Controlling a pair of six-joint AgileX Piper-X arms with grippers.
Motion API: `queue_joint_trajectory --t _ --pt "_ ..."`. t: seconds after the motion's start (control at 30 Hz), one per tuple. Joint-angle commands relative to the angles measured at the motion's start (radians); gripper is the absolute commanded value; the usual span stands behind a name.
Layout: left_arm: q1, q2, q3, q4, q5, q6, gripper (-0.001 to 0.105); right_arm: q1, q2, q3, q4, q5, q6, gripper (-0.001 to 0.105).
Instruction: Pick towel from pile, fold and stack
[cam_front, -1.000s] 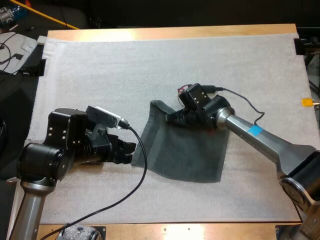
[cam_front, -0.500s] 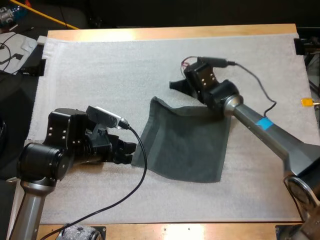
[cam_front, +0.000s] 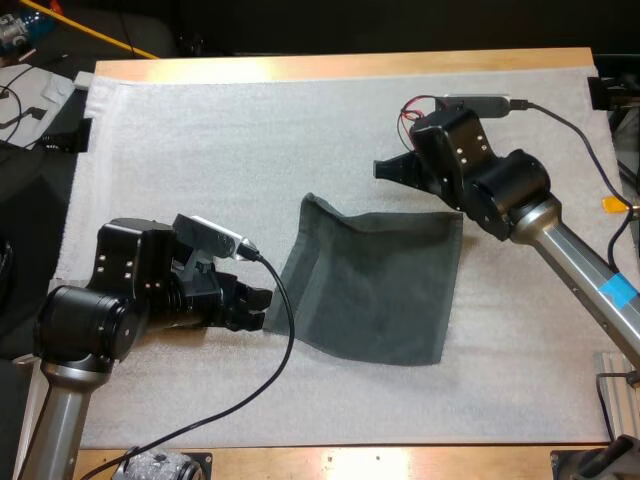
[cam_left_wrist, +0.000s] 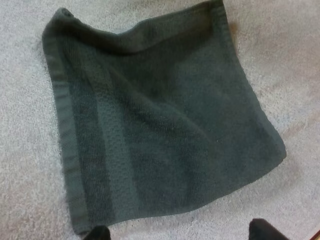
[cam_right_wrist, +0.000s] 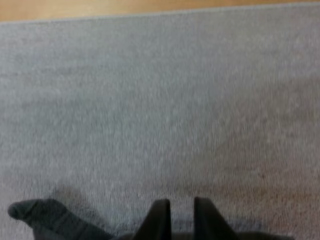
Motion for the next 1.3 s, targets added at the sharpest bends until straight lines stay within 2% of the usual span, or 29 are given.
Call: queue_joint_trajectory --t 0.0,0.13,0.23,0.43,0.7,0.77,0.87,1.07,1.27 --pt "-0.002 -0.003 0.002 -0.002 0.009 0.004 0.055 0.001 -0.037 -0.011 0.048 -0.002 -0.018 0.023" --pt "-0.003 -0.006 0.004 -0.001 0.007 0.007 0.055 0.001 -0.102 -0.008 0.158 -0.011 -0.027 0.049" --pt "-0.003 -0.008 0.004 0.002 0.007 0.009 0.055 -0.001 -0.148 -0.004 0.231 -0.021 -0.032 0.059" --pt "-0.002 -0.016 0.004 0.008 0.005 0.013 0.055 0.001 -0.238 0.035 0.315 -0.035 -0.029 0.060" --pt "-0.001 -0.042 0.003 0.032 0.002 0.017 0.055 0.058 -0.412 0.229 0.321 -0.069 0.054 0.060" --pt "-0.001 -0.035 -0.002 0.029 -0.004 0.011 0.055 0.067 -0.397 0.200 0.337 -0.047 0.045 0.060" --pt "-0.001 -0.051 -0.006 0.054 -0.002 0.013 0.055 0.151 -0.471 0.278 0.352 -0.026 0.126 0.060" --pt "-0.002 -0.096 0.008 0.081 0.000 0.010 0.055 0.247 -0.578 0.434 0.357 -0.004 0.269 0.060" --pt "-0.004 -0.159 0.089 0.087 0.006 0.002 0.055 0.275 -0.647 0.606 0.315 -0.043 0.389 0.060"
